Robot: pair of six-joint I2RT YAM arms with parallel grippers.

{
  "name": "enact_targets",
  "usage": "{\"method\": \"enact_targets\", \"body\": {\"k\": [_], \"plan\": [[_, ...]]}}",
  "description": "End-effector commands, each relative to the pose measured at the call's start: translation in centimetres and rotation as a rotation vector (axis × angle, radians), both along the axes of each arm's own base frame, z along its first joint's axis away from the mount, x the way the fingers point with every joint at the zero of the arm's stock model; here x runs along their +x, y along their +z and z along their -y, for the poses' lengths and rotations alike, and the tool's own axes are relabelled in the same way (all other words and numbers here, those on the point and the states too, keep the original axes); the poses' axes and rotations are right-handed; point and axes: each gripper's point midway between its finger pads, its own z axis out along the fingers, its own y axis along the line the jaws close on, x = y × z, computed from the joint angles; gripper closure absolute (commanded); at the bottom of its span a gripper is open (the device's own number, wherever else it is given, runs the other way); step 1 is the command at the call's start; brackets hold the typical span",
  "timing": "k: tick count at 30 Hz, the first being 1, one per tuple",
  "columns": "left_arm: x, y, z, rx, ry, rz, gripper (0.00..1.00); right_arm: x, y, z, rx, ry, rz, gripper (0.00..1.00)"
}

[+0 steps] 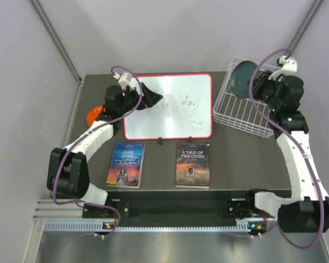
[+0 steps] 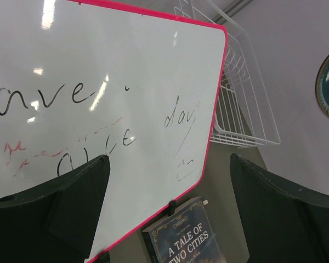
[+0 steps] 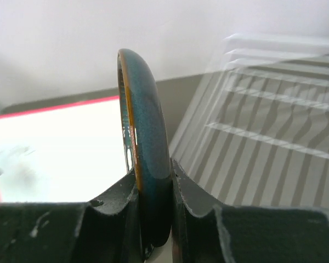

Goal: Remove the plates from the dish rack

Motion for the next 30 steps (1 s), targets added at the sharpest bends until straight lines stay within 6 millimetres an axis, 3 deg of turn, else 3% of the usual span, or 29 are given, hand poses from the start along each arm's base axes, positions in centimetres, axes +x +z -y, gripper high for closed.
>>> {"method": "enact_targets", "body": {"k": [1,3,4,5,11,18,20,21,24,30], "plan": [[-1.4,3.3,1.4,-0.127,-0.079,0.073,0.05,-3.7,2.0,-8.4,0.243,0.351,0.094,1.00],[-1.9,3.5,2.0,-0.157,-0.111,0.076,0.05,-4.9,0.3,-10.0,0.317,0.415,0.060,1.00],[-2.2,3.1,2.2,-0.174,-0.120,0.060,0.05,-5.8,0.9,-10.9,0.334,0.452,0.087,1.00],[-2.3,3.6,2.4,-0.187,-0.131,0.083,0.05,-6.2,-0.2,-11.5,0.370,0.470,0.063,1.00],[-3.9,3.5,4.1,-0.216,-0.185,0.100,0.05,-7.9,-1.8,-14.3,0.450,0.567,0.040,1.00],[-6.2,2.8,7.1,-0.232,-0.263,0.081,0.06,-7.7,-2.9,-17.5,0.532,0.643,0.027,1.00],[-7.0,2.7,8.1,-0.234,-0.282,0.079,0.07,-7.8,-2.3,-18.6,0.550,0.682,0.044,1.00],[-7.3,2.5,8.3,-0.235,-0.287,0.076,0.07,-7.3,-3.1,-19.2,0.555,0.688,0.019,1.00],[-8.2,3.8,9.2,-0.270,-0.342,0.109,0.07,-6.9,-3.7,-20.8,0.583,0.732,-0.019,1.00],[-8.5,4.3,9.7,-0.258,-0.363,0.146,0.08,-7.3,-3.7,-23.3,0.614,0.813,-0.021,1.00]]}}
